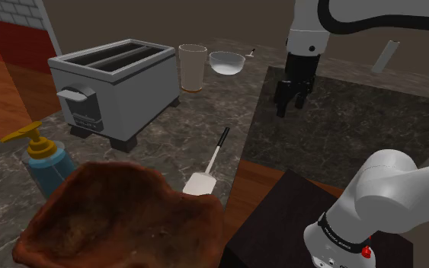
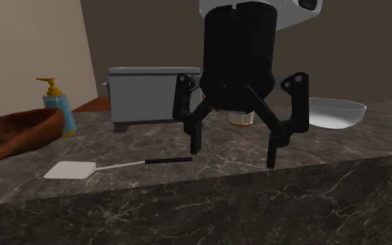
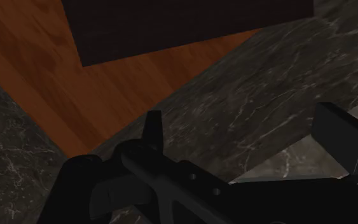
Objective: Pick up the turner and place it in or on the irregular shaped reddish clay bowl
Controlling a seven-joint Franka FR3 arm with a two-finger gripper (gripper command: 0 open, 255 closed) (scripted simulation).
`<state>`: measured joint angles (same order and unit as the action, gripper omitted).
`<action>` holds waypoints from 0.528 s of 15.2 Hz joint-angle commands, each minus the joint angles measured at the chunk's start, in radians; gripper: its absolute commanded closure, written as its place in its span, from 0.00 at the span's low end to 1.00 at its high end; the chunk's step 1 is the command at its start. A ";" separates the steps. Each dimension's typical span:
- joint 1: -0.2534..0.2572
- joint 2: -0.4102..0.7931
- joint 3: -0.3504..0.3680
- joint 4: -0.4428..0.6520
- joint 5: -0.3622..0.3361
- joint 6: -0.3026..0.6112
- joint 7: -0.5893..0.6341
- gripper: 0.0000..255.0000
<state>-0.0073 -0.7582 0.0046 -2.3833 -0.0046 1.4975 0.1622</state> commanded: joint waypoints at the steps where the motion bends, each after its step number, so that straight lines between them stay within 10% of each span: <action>1: 0.000 0.000 0.000 0.000 0.000 0.000 0.000 0.00; 8: -0.043 -0.035 0.232 -0.050 0.171 0.090 0.471 0.00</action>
<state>-0.0445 -0.7911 0.1980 -2.4247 0.1388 1.5675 0.5540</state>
